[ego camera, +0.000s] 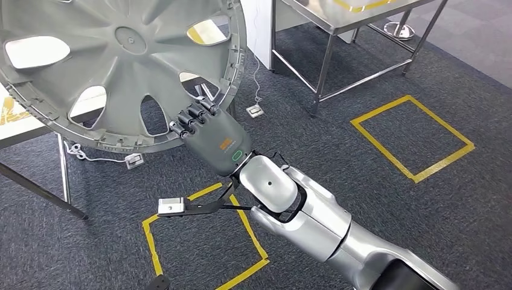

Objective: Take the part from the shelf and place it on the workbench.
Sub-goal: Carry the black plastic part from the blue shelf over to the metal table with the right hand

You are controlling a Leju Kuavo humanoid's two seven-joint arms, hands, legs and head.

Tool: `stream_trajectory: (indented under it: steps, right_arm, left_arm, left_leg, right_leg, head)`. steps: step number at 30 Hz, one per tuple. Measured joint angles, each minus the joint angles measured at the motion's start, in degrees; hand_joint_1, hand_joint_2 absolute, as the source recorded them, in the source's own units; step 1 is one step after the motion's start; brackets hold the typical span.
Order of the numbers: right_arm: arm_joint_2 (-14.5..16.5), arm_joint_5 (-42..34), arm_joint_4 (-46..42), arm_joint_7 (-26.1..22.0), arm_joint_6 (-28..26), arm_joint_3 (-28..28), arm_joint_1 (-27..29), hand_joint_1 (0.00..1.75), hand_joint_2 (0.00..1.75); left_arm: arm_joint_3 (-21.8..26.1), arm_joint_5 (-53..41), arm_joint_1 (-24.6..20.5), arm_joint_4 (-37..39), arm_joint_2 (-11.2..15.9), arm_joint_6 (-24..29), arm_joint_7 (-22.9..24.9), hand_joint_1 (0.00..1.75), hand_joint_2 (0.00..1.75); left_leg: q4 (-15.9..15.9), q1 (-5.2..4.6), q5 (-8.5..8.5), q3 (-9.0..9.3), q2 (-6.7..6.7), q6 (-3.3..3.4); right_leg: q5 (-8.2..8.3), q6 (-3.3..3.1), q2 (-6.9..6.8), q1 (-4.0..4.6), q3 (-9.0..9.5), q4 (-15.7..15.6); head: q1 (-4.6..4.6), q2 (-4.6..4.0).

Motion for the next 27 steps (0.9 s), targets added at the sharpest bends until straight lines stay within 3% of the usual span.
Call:
stream_trajectory:
  steps: [2, 5, 7, 9, 11, 12, 13, 14, 16, 18, 20, 22, 24, 26, 27]
  right_arm:
    - [0.0, -0.1, 0.0, 0.0, -0.1, 0.0, -0.2, 1.75, 1.75]
    - [0.0, -0.1, 0.0, 0.0, -0.1, 0.0, -0.4, 1.75, 1.75]
    - [0.0, -0.1, 0.0, 0.0, -0.1, 0.0, -0.6, 1.75, 1.75]
    - [-0.1, -0.2, 0.1, 0.0, -0.1, 0.0, -0.8, 1.75, 1.75]
    - [-0.2, -0.2, 0.3, 0.0, -0.1, 0.0, -0.9, 1.75, 1.75]
    - [-0.2, -0.3, 0.4, 0.0, -0.1, 0.0, -0.9, 1.75, 1.75]
    - [-0.3, -0.3, 0.5, 0.0, -0.1, 0.0, -0.9, 1.75, 1.75]
    - [-0.2, -0.3, 0.6, 0.0, -0.1, 0.0, -0.9, 1.75, 1.75]
    - [-0.2, -0.4, 0.6, 0.1, -0.1, 0.0, -1.0, 1.75, 1.75]
    - [-0.2, -0.4, 0.6, 0.0, -0.2, 0.0, -1.2, 1.75, 1.75]
    - [-0.1, -0.5, 0.6, 0.0, -0.2, 0.0, -1.4, 1.75, 1.75]
    - [0.2, -0.6, 0.8, 0.0, -0.3, 0.0, -1.5, 1.75, 1.75]
    - [0.3, -0.7, 1.0, 0.1, -0.5, 0.0, -1.6, 1.75, 1.75]
    - [0.3, -0.8, 1.3, 0.1, -0.7, 0.1, -1.7, 1.75, 1.75]
    - [0.3, -0.8, 1.4, 0.0, -0.7, 0.1, -1.6, 1.75, 1.75]
  left_arm:
    - [0.0, 0.0, -0.2, 0.0, 0.0, 0.0, 0.0, 0.00, 1.75]
    - [0.0, -0.1, -0.2, 0.0, 0.0, -0.1, 0.0, 0.00, 1.75]
    - [0.0, -0.1, -0.2, 0.0, 0.0, -0.1, 0.0, 0.00, 1.75]
    - [0.0, -0.1, -0.5, -0.1, 0.0, -0.1, 0.1, 0.00, 1.75]
    - [0.0, -0.1, -0.7, -0.1, 0.0, -0.2, 0.2, 0.00, 1.75]
    - [0.0, -0.1, -0.7, -0.1, 0.0, -0.2, 0.3, 0.00, 1.75]
    - [0.0, -0.1, -0.6, -0.1, 0.0, -0.2, 0.4, 0.00, 1.75]
    - [0.0, -0.1, -0.6, -0.1, 0.0, -0.2, 0.5, 0.00, 1.75]
    - [0.0, -0.1, -0.7, -0.1, -0.1, -0.2, 0.5, 0.00, 1.75]
    - [0.0, -0.1, -0.7, -0.1, -0.2, -0.2, 0.5, 0.00, 1.75]
    - [0.0, -0.1, -0.5, 0.0, -0.2, -0.2, 0.6, 0.00, 1.75]
    - [0.0, -0.2, -0.3, 0.0, -0.3, -0.2, 0.6, 0.00, 1.75]
    - [0.0, -0.2, -0.5, 0.0, -0.3, -0.2, 0.7, 0.00, 1.75]
    - [0.0, -0.2, -0.6, 0.0, -0.2, -0.2, 0.7, 0.00, 1.75]
    - [0.0, -0.2, -0.6, 0.0, -0.2, -0.2, 0.7, 0.00, 1.75]
  left_leg:
    - [-4.3, -0.14, 1.08, 2.30, 1.37, 0.94]
    - [-4.4, -0.17, 1.06, 1.86, -0.28, 2.90]
    - [-4.4, -0.03, 1.32, 1.64, -1.60, 3.66]
    - [-4.4, 0.02, 1.59, 1.33, -2.95, 4.14]
    - [-4.4, -0.13, 1.78, 1.02, -4.50, 4.38]
    - [-4.4, -0.24, 1.87, 0.93, -5.33, 4.42]
    - [-4.4, -0.35, 1.97, 0.88, -6.18, 4.40]
    - [-4.4, -0.45, 2.08, 0.87, -7.02, 4.33]
    - [-4.5, -0.33, 2.38, 0.71, -8.49, 4.01]
    - [-4.6, 0.12, 2.82, 0.31, -9.72, 3.29]
    - [-5.1, 0.36, 3.28, -0.02, -10.64, 2.44]
    - [-4.0, 0.03, 2.39, -0.81, -8.27, 2.05]
    - [1.5, -0.26, -0.86, -3.29, -4.40, 1.79]
    - [8.3, -0.19, -3.86, -6.12, -3.04, 1.31]
    - [9.7, -0.15, -4.09, -6.47, -2.87, 1.09]
  right_leg:
    - [-0.58, 0.75, -1.07, 0.26, -0.21, 0.9]
    - [-0.99, 1.47, -2.00, 0.40, -0.09, 1.3]
    - [-2.81, 2.08, 0.41, -0.04, -0.88, 3.6]
    - [-6.27, 2.45, 3.65, -0.35, -3.77, 9.9]
    - [-8.51, 2.37, 4.61, -0.34, -7.01, 16.2]
    - [-8.20, 2.14, 4.78, -0.29, -7.54, 17.0]
    - [-6.81, 1.75, 5.04, -0.18, -6.94, 15.6]
    - [-4.72, 1.21, 5.67, -0.04, -5.38, 12.2]
    - [-1.55, -0.06, 8.38, 0.18, -1.93, 4.8]
    - [-0.80, -0.68, 9.89, 0.46, -0.66, 1.7]
    - [-0.39, -0.59, 8.73, 0.50, -0.47, 1.0]
    - [0.29, -0.56, 7.19, 0.17, 0.03, -0.2]
    - [0.67, -0.66, 5.50, 0.09, 0.26, -0.8]
    - [0.69, -0.72, 3.89, 0.13, 0.12, -0.8]
    - [0.67, -0.68, 3.28, 0.11, 0.05, -0.7]
  head:
    - [-0.07, 0.00]
    - [0.08, 0.00]
    - [0.17, 0.00]
    - [0.33, 0.00]
    - [0.43, 0.00]
    - [0.44, 0.00]
    - [0.46, 0.00]
    - [0.47, 0.00]
    - [0.35, 0.00]
    - [0.34, 0.00]
    - [0.48, 0.00]
    - [0.31, 0.00]
    - [0.03, 0.00]
    - [-0.08, 0.00]
    - [-0.08, 0.00]
